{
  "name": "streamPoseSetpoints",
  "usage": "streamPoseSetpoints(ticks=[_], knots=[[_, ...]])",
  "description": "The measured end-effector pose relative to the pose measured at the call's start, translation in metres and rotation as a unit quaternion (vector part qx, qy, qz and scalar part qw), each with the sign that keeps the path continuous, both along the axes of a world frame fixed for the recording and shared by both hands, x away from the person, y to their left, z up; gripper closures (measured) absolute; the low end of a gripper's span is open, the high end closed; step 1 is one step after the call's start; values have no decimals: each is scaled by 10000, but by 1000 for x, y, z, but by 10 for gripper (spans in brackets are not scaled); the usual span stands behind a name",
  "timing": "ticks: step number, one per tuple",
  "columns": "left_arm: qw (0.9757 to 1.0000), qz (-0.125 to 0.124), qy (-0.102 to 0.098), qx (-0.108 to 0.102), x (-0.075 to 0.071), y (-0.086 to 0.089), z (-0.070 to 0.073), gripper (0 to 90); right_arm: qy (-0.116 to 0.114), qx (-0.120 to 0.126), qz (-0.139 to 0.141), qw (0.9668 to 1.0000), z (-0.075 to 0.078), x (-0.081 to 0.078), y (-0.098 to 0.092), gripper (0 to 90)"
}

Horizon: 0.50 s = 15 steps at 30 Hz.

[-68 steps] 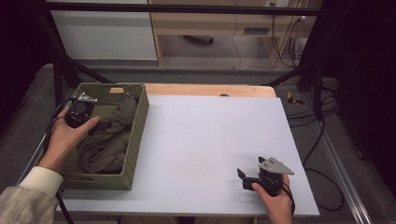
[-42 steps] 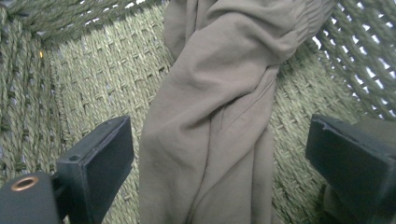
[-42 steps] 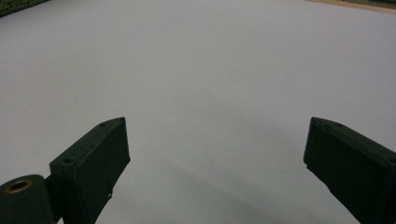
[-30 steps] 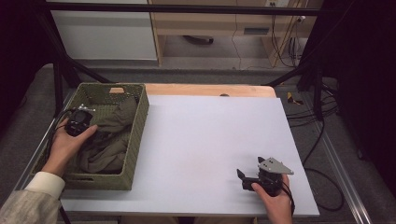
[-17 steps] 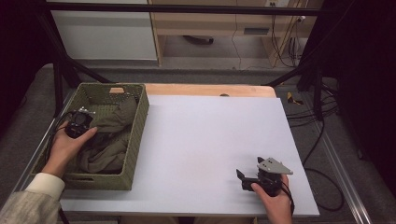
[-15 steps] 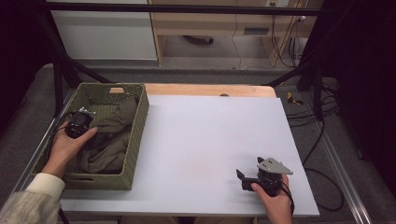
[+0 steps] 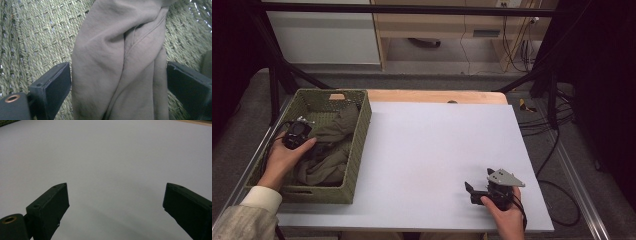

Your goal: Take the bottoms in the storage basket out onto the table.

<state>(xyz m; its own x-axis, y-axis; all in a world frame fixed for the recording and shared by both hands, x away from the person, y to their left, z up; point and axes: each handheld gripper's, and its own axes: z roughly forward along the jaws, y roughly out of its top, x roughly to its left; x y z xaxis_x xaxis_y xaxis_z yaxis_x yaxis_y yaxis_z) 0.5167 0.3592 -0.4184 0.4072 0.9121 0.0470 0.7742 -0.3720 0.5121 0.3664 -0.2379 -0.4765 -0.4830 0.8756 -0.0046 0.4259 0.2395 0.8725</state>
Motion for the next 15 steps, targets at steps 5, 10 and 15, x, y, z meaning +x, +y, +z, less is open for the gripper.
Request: streamPoseSetpoints(ticks=[5, 10, 15], knots=[[10000, -19, 37, 33, 0, -1, -2, 71, -4, -7, 10, 10000, 0, 0, 0, 68], [10000, -29, 58, 45, 1, -1, -4, 71, -1, -17, 14, 10000, 0, 0, 1, 68], [9999, -34, 114, 79, 2, -1, -6, 70, 25, -24, 40, 10000, -1, 0, 2, 68]])
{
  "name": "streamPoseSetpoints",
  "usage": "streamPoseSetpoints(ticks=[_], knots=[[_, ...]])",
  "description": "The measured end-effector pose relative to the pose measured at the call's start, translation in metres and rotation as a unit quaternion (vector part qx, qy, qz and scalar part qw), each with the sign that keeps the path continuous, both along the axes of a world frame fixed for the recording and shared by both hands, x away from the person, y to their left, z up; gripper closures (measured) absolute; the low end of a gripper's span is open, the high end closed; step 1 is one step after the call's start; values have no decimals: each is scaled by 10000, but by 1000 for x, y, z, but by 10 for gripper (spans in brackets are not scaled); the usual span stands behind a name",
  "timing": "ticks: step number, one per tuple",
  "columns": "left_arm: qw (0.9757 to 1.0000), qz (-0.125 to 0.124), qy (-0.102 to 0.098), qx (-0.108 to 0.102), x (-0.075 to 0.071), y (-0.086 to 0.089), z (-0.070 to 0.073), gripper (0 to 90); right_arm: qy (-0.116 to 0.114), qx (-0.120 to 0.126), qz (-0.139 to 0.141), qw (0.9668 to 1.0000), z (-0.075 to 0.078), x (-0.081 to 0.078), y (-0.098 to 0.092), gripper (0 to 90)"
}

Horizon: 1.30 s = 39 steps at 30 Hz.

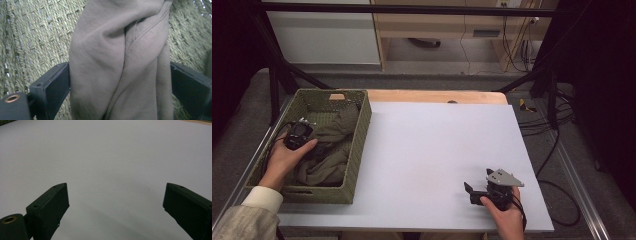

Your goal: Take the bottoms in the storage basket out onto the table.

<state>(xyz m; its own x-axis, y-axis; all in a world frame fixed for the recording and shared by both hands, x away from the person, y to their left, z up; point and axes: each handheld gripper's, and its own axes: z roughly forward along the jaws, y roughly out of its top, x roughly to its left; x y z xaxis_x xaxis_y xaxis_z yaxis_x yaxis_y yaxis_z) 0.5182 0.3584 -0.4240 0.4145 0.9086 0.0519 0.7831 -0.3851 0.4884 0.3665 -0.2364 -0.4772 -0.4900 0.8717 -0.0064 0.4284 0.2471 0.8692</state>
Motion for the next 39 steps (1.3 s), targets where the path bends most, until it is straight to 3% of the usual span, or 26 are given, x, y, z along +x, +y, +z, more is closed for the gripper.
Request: streamPoseSetpoints(ticks=[17, 24, 30, 37, 39], knots=[[9994, 24, 261, 234, 3, -3, -9, 69, 24, -49, 49, 10000, -1, 0, 2, 68], [9990, 205, 364, 160, 4, -1, -12, 70, 42, -63, 55, 10000, -1, 1, 2, 68], [9987, 134, 412, 257, 3, -2, -12, 247, 50, -98, 54, 9999, -2, 1, 2, 69], [9980, -99, 414, 476, 1, -7, -6, 584, 51, -96, 53, 9999, -2, 1, 2, 70], [9981, -110, 412, 451, 0, -7, -3, 664, 45, -91, 56, 9999, -2, 1, 2, 70]])
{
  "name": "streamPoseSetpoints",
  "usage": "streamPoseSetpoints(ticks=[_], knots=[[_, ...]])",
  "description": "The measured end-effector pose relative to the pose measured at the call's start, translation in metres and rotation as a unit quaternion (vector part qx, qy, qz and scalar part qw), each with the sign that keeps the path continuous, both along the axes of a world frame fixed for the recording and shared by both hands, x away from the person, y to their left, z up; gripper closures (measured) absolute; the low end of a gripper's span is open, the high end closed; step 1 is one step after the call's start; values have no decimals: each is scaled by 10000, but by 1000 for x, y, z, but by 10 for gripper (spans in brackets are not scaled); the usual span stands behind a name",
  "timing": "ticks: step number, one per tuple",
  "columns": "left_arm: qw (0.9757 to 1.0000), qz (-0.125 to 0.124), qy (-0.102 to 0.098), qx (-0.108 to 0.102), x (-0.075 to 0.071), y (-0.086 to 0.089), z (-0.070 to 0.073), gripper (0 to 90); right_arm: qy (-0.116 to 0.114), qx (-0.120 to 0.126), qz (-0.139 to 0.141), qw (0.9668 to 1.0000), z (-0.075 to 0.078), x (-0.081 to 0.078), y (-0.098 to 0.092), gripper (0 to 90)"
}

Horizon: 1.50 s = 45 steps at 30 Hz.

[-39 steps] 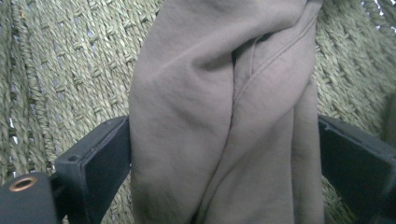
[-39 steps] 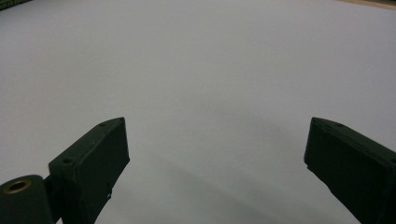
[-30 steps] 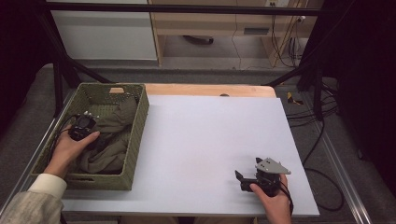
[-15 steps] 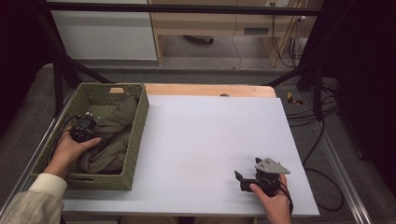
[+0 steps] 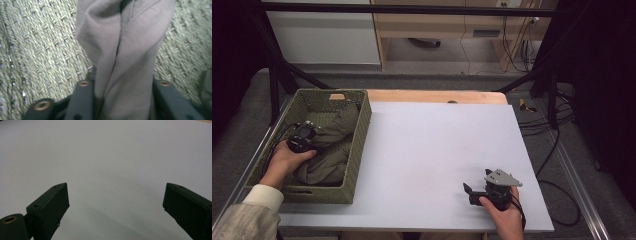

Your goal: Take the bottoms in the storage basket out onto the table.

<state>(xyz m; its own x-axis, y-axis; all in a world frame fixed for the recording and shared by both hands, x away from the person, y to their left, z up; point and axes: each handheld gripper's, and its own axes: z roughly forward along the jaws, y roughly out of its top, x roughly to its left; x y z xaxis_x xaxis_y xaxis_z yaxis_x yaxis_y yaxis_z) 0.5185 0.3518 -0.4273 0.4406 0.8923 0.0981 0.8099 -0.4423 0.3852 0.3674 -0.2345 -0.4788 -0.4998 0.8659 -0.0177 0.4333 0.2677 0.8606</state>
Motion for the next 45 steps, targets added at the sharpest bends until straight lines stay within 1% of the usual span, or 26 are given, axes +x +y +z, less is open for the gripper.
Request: streamPoseSetpoints(ticks=[1, 2, 3, 5, 7, 9, 13, 15, 16, 18, 20, 22, 24, 28, 29, 30, 31, 32, 34, 35, 37, 38, 39, 42, 45], knots=[[10000, 8, -3, -37, 0, 0, 2, 698, -1, 5, -5, 10000, 0, 0, 0, 70], [9999, 15, 0, -115, 0, 1, 5, 717, 1, 8, -6, 10000, 0, 0, 0, 70], [9999, 12, 1, -148, 0, 2, 8, 736, -1, 15, -13, 10000, 0, 0, 0, 70], [9997, 17, -35, -246, 0, 4, 17, 752, -4, 12, -20, 10000, 0, 0, 0, 70], [9988, 83, -159, -451, -1, 5, 30, 763, 1, 3, -23, 10000, 0, 0, 0, 70], [9968, 93, -304, -738, -2, 5, 45, 770, -9, 5, -21, 10000, 0, 0, 0, 70], [9909, 47, -590, -1206, -5, 2, 74, 776, -5, 18, -26, 10000, 0, 0, 0, 70], [9875, 33, -663, -1429, -6, 0, 85, 779, -5, 12, -10, 10000, 0, 0, 0, 70], [9854, 31, -689, -1559, -6, -1, 90, 780, -8, 14, -3, 10000, 0, 0, 0, 71], [9818, 16, -729, -1754, -6, -3, 98, 782, -19, 16, 6, 10000, 0, 0, 0, 71], [9792, -6, -765, -1878, -5, -6, 105, 783, -28, 23, 4, 10000, 0, -1, 0, 72], [9774, -10, -800, -1955, -5, -8, 110, 783, -45, 43, -5, 10000, 1, -1, 0, 72], [9743, -24, -829, -2094, -5, -10, 115, 784, -60, 70, -24, 10000, 1, -1, 0, 73], [9667, -40, -911, -2390, -7, -11, 127, 787, -62, 98, -72, 9999, 2, -2, 0, 74], [9655, -50, -924, -2434, -8, -11, 129, 789, -75, 94, -80, 9999, 2, -2, 0, 74], [9637, -57, -949, -2493, -8, -10, 133, 789, -77, 92, -86, 9999, 2, -2, 1, 74], [9629, -56, -964, -2520, -9, -9, 135, 789, -90, 80, -88, 9999, 2, -2, 1, 74], [9610, -32, -984, -2585, -9, -8, 137, 790, -95, 94, -110, 9998, 3, -2, 2, 74], [9554, 4, -1016, -2772, -10, -5, 142, 790, -110, 102, -117, 9998, 3, -1, 4, 75], [9540, 11, -1037, -2814, -10, -5, 144, 791, -124, 91, -90, 9998, 3, -1, 5, 75], [9516, 6, -1080, -2877, -10, -4, 148, 791, -114, 73, -66, 9999, 3, -2, 6, 75], [9500, 24, -1103, -2920, -10, -3, 149, 791, -107, 66, -48, 9999, 2, -2, 6, 75], [9493, 36, -1111, -2942, -10, -3, 150, 792, -107, 72, -38, 9999, 2, -3, 6, 75], [9492, 40, -1117, -2941, -10, -6, 153, 793, -126, 105, -52, 9999, 2, -4, 4, 74], [9475, 14, -1139, -2987, -10, -11, 156, 793, -143, 118, -69, 9998, 3, -5, 2, 74]])
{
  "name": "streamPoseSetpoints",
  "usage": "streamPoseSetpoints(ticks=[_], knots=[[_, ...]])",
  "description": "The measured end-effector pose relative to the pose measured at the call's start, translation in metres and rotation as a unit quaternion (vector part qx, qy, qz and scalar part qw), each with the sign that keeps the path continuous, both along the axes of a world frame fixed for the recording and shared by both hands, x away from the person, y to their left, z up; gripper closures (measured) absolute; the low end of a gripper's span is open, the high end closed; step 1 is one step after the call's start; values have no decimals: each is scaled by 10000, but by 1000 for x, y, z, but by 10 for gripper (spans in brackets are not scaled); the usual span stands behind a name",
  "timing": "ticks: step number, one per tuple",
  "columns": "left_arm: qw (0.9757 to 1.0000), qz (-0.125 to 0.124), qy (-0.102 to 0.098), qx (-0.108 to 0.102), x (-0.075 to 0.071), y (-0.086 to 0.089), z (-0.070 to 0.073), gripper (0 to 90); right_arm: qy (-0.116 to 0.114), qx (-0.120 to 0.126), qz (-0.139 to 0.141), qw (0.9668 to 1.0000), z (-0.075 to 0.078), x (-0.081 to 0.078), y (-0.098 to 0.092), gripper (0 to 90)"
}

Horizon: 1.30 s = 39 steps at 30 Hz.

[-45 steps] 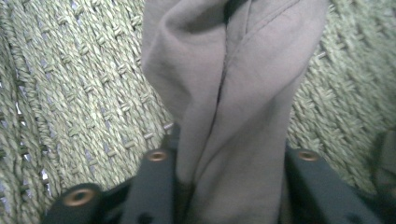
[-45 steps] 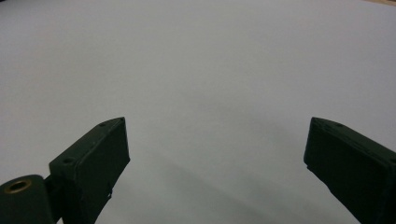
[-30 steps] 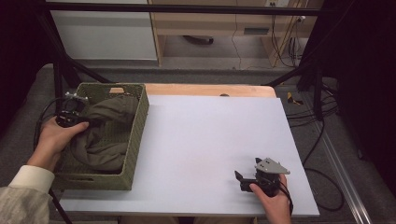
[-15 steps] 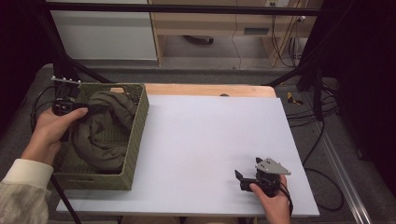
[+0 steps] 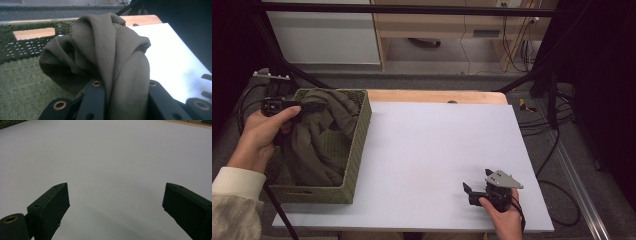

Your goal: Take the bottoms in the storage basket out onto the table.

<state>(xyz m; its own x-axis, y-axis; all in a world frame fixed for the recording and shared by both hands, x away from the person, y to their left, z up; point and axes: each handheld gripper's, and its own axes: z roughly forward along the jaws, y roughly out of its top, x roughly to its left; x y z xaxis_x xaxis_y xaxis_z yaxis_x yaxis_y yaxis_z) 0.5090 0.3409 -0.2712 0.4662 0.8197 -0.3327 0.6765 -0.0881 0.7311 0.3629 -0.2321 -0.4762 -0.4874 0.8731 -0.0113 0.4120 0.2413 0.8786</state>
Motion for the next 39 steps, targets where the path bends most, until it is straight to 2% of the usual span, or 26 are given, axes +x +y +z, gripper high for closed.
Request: streamPoseSetpoints(ticks=[5, 13, 19, 29, 39], knots=[[10000, -13, -34, -47, 4, -6, 5, 792, -20, 5, 41, 10000, 1, 1, 2, 74], [9999, -40, -80, -125, 6, -12, 5, 793, -42, 15, 73, 10000, 2, 1, 2, 68], [9997, 19, -60, -247, 7, -10, 3, 793, -44, 42, 84, 9999, 2, 1, 2, 51], [9995, 57, -37, -293, 8, -7, 3, 792, -52, 50, 166, 9998, 2, 1, 3, 46], [9993, 40, -100, -362, 6, -8, 5, 792, -101, 73, 203, 9997, 3, 0, 3, 45]])
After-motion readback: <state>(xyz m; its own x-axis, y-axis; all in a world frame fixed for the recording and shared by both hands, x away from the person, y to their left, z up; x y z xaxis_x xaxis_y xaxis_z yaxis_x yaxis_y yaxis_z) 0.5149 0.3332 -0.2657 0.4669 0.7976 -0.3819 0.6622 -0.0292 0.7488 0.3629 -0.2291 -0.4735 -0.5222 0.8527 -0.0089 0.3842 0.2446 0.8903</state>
